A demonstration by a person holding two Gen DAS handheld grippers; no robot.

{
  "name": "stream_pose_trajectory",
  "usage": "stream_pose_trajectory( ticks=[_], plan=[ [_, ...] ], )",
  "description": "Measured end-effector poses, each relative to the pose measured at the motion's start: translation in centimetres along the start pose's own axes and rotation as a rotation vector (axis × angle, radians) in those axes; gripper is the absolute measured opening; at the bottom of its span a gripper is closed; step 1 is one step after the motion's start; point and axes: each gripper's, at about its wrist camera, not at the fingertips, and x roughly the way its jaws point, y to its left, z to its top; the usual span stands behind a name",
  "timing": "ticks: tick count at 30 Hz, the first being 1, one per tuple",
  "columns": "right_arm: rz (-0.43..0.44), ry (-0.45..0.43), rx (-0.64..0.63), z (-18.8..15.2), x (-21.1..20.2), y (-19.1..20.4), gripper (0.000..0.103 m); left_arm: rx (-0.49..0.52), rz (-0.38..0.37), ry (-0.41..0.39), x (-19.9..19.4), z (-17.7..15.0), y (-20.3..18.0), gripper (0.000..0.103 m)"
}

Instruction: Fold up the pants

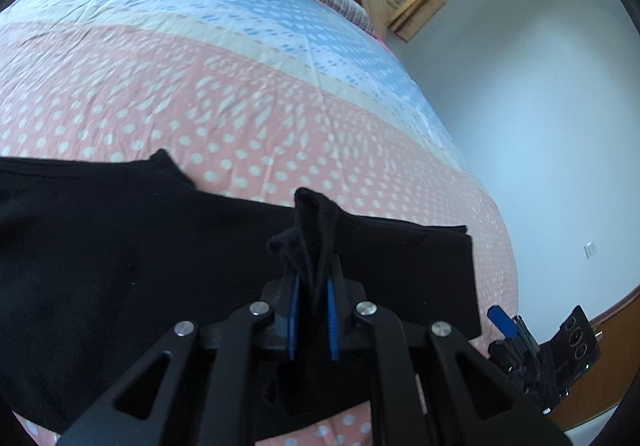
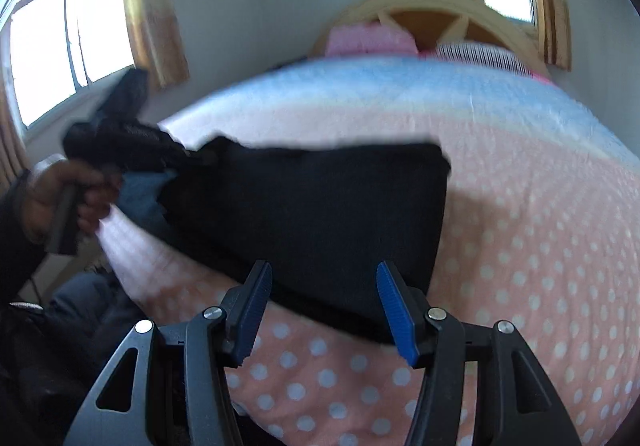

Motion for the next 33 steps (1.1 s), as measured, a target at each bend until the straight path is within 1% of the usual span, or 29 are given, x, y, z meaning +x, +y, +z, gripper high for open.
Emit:
stream_pose_trajectory(
  ticks=[2,4,6,8,9,11,12,13,15,17,19,20,21,22,24,26,28,30,33],
  plan=[
    [-0.022,-0.001,-0.034,-0.2,0.3,0.3,0.057,0.012,0.013,0.008,0.5,-0.1,0.5,0.012],
    [-0.024,0.003,-0.039,-0.3,0.3,0.5,0.057,0.032,0.025,0.031,1.2,-0.4,0.7,0.014],
    [-0.009,0.000,-0.026,-0.2,0.0,0.4,0.057,0.060,0.067,0.041,1.9,-0.8,0.7,0.017],
    [0.014,-0.013,0.007,0.2,-0.6,0.1,0.057,0.080,0.080,0.028,2.0,-1.1,0.5,0.018],
    [0.029,-0.029,0.033,0.4,-1.0,-0.2,0.057,0.086,0.082,0.029,1.9,-1.1,0.5,0.022],
    [0.048,-0.080,0.082,1.2,-2.1,-0.8,0.057,0.105,0.090,0.022,1.2,-1.4,0.1,0.033],
    [0.054,-0.102,0.097,1.8,-2.5,-0.9,0.057,0.121,0.108,0.006,0.7,-1.6,-0.1,0.048],
    [0.064,-0.121,0.112,2.7,-2.7,-1.0,0.060,0.143,0.126,-0.018,0.1,-1.9,-0.4,0.063],
    [0.066,-0.140,0.126,4.0,-2.5,-1.1,0.062,0.193,0.152,-0.053,-0.8,-2.5,-1.1,0.074],
    [0.055,-0.143,0.146,5.4,-1.3,-1.4,0.064,0.252,0.182,-0.049,-0.8,-3.4,-1.6,0.075],
    [0.022,-0.057,0.193,6.3,1.6,-2.7,0.066,0.290,0.225,-0.021,-0.2,-4.3,-1.5,0.075],
    [-0.014,0.000,0.229,6.2,3.4,-3.6,0.066,0.307,0.255,-0.005,0.3,-4.7,-1.2,0.075],
    [-0.027,0.034,0.252,6.1,4.5,-4.3,0.066,0.328,0.265,-0.017,0.4,-5.0,-1.2,0.076],
    [-0.039,0.033,0.262,5.8,5.1,-4.7,0.066,0.354,0.279,-0.029,0.3,-5.2,-1.4,0.076],
    [-0.048,0.011,0.243,5.7,4.4,-4.4,0.066,0.396,0.311,-0.028,0.6,-5.6,-2.0,0.078],
    [-0.054,0.000,0.222,6.0,3.5,-3.4,0.066,0.409,0.314,-0.024,0.5,-5.9,-2.3,0.080],
    [-0.023,-0.039,0.217,6.2,2.3,-2.0,0.066,0.420,0.299,-0.020,0.1,-6.1,-2.5,0.080],
    [0.038,-0.070,0.191,6.5,1.7,0.1,0.066,0.402,0.284,-0.021,-0.5,-6.0,-2.2,0.080],
    [0.160,-0.076,0.074,6.6,1.6,4.7,0.066,0.350,0.270,-0.047,-2.0,-5.0,-1.2,0.080]
  ],
)
